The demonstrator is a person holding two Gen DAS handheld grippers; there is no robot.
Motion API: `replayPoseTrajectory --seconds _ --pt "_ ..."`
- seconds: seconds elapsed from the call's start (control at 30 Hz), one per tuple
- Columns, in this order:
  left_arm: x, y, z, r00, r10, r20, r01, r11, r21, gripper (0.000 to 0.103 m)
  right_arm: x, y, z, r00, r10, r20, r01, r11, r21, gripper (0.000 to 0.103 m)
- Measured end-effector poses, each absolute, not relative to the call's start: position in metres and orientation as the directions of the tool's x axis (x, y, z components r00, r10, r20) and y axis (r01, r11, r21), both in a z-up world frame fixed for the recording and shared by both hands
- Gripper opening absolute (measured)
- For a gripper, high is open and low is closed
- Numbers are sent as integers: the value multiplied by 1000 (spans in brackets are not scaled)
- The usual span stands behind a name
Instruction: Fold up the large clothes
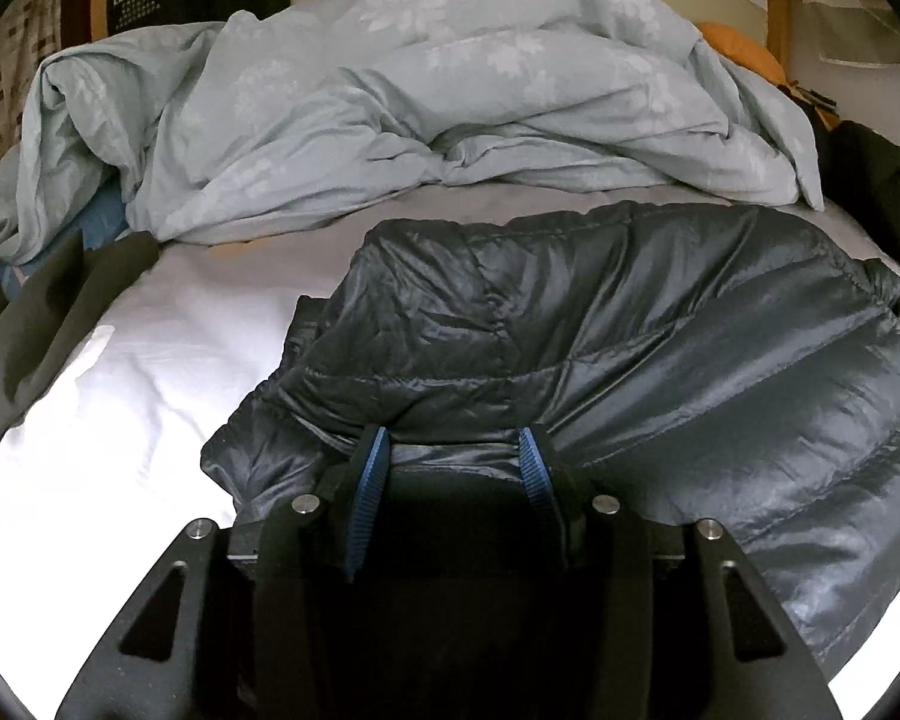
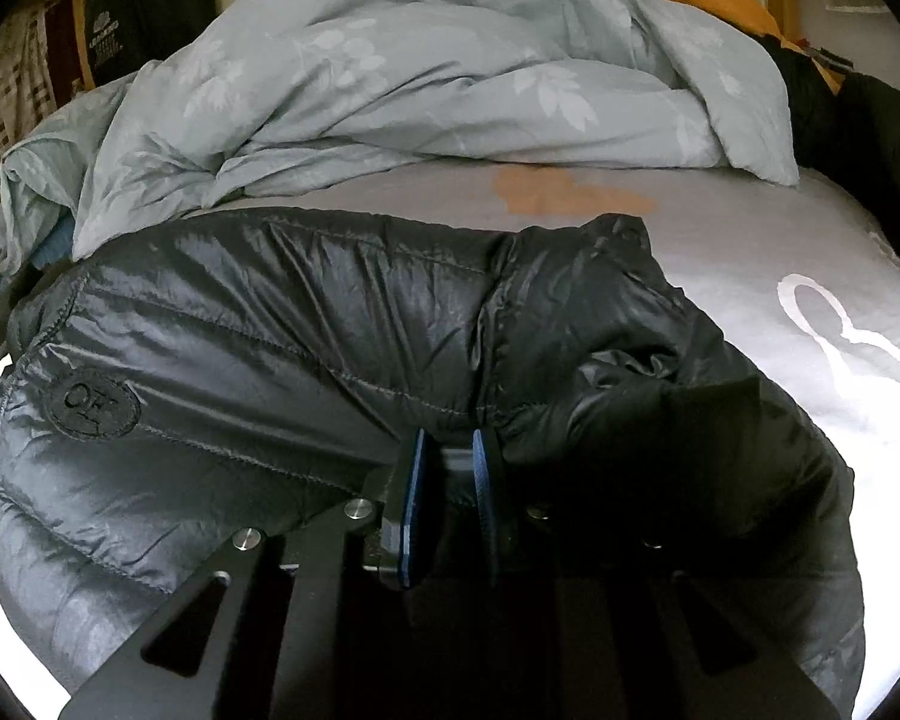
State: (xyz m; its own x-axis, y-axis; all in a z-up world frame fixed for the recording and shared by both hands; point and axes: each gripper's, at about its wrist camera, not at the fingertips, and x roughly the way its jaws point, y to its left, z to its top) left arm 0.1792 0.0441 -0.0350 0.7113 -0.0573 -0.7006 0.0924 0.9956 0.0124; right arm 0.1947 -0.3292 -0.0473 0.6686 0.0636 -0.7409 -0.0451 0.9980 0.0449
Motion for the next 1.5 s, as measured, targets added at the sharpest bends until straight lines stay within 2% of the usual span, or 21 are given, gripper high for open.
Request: replayPoseTrajectory --seconds 0.4,0.53,0.63,0.77,0.83,0.93,1.2,1.37,1.43,1.5 --pt "179 45 -33 712 -56 -700 93 996 15 46 193 -330 -47 673 58 -737 -45 998 37 17" --pt "163 48 -13 778 -104 -620 115 993 -21 43 181 -336 -33 707 43 -706 1 998 62 17" --pt "145 39 14 825 -141 -548 153 988 -24 43 163 -341 -10 741 92 -665 -4 991 133 17" --pt "118 17 42 837 -226 -498 226 972 -62 43 133 -336 22 786 104 -609 -43 993 113 17" --pt "106 1 46 818 -260 -513 269 961 -59 43 121 -331 34 802 108 -588 -52 992 111 17" --pt "85 -21 45 785 -302 -542 321 945 -62 43 112 -318 42 784 189 -591 -106 979 172 17" --pt "75 -73 32 702 -419 -575 390 903 -181 43 90 -283 32 734 249 -632 -184 969 167 17" --pt "99 -84 6 695 -389 -605 334 919 -208 41 84 -291 32 725 255 -640 -170 967 192 17" --pt "109 -91 -13 665 -341 -665 307 936 -173 42 81 -297 29 717 265 -644 -151 962 227 17" --pt "109 -98 -25 665 -303 -682 306 944 -121 42 78 -303 20 697 278 -661 -134 956 261 18"
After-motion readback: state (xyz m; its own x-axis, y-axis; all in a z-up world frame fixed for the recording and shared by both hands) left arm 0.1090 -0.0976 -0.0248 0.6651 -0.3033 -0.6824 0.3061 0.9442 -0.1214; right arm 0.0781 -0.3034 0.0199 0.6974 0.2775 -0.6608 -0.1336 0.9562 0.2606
